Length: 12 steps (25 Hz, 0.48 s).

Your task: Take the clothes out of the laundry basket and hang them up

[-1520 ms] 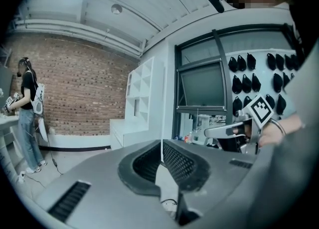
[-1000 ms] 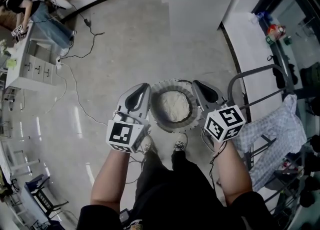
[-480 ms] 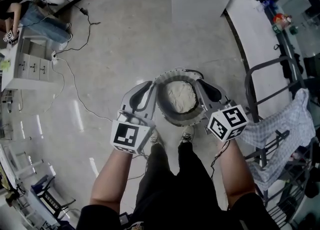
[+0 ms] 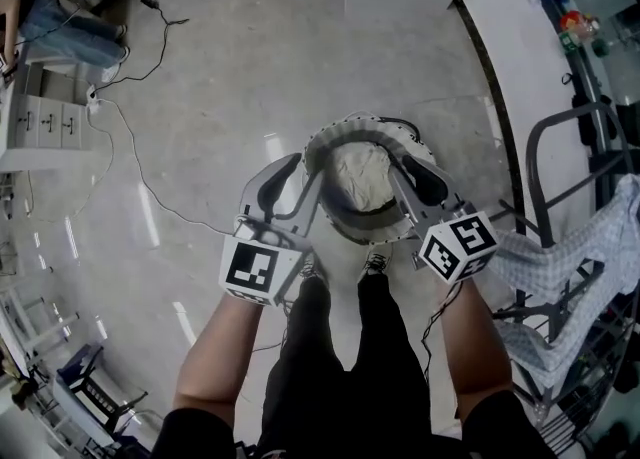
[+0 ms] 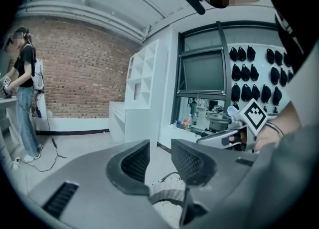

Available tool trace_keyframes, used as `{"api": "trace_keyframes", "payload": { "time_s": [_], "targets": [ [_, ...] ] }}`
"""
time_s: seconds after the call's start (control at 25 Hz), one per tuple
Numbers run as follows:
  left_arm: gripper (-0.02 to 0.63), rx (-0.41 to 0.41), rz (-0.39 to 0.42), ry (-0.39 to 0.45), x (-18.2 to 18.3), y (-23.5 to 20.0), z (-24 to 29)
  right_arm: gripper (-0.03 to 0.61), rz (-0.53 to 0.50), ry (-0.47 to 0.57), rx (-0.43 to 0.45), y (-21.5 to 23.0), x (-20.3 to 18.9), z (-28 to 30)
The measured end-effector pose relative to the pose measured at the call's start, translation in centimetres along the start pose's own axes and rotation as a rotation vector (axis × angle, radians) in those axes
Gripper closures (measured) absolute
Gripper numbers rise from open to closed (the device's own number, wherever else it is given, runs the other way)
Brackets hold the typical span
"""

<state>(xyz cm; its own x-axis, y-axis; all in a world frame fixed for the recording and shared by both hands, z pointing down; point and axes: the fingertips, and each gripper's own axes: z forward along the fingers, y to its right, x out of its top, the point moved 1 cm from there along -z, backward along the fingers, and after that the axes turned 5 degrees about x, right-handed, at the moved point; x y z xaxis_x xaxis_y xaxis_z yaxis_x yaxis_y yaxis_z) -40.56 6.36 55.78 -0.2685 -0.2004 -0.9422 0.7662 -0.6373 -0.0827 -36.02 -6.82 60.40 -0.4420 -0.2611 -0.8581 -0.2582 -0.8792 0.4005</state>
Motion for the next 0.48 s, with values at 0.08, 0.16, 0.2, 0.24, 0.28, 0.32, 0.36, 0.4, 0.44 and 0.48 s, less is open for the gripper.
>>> {"api": "trace_keyframes", "payload": {
  "time_s": [0.08, 0.16, 0.2, 0.24, 0.28, 0.32, 0.36, 0.4, 0.44, 0.48],
  "targets": [
    [0.494, 0.005, -0.004, -0.007, -1.9, -0.3, 0.1, 0.447, 0.002, -0.015, 0.009, 0.4, -1.9, 0.9],
    [0.488, 0.009, -0.011, -0.018, -3.7, -0.5, 0.2, 0.431, 0.005, -0.037, 0.02, 0.7, -3.9, 1.9],
    [0.485, 0.011, -0.014, -0.023, -4.6, -0.6, 0.2, 0.423, 0.006, -0.049, 0.026, 0.8, -5.0, 2.4],
    [0.485, 0.012, -0.017, -0.029, -5.5, -0.8, 0.2, 0.413, 0.006, -0.062, 0.032, 0.9, -6.0, 2.9],
    [0.483, 0.014, -0.02, -0.034, -6.4, -0.9, 0.2, 0.412, 0.006, -0.076, 0.038, 1.1, -7.1, 3.4],
    [0.482, 0.017, -0.024, -0.039, -7.4, -1.0, 0.2, 0.408, 0.006, -0.091, 0.044, 1.3, -8.3, 3.8],
    [0.48, 0.021, -0.028, -0.045, -8.4, -1.1, 0.2, 0.403, 0.005, -0.107, 0.049, 1.5, -9.6, 4.3],
    [0.479, 0.024, -0.032, -0.05, -9.5, -1.2, 0.1, 0.404, 0.004, -0.124, 0.055, 1.7, -10.9, 4.7],
    [0.477, 0.027, -0.036, -0.056, -10.6, -1.3, 0.1, 0.403, 0.001, -0.139, 0.061, 1.9, -12.2, 5.2],
    [0.476, 0.03, -0.041, -0.061, -11.7, -1.5, 0.1, 0.403, -0.001, -0.153, 0.066, 2.1, -13.4, 5.7]
  ]
}}
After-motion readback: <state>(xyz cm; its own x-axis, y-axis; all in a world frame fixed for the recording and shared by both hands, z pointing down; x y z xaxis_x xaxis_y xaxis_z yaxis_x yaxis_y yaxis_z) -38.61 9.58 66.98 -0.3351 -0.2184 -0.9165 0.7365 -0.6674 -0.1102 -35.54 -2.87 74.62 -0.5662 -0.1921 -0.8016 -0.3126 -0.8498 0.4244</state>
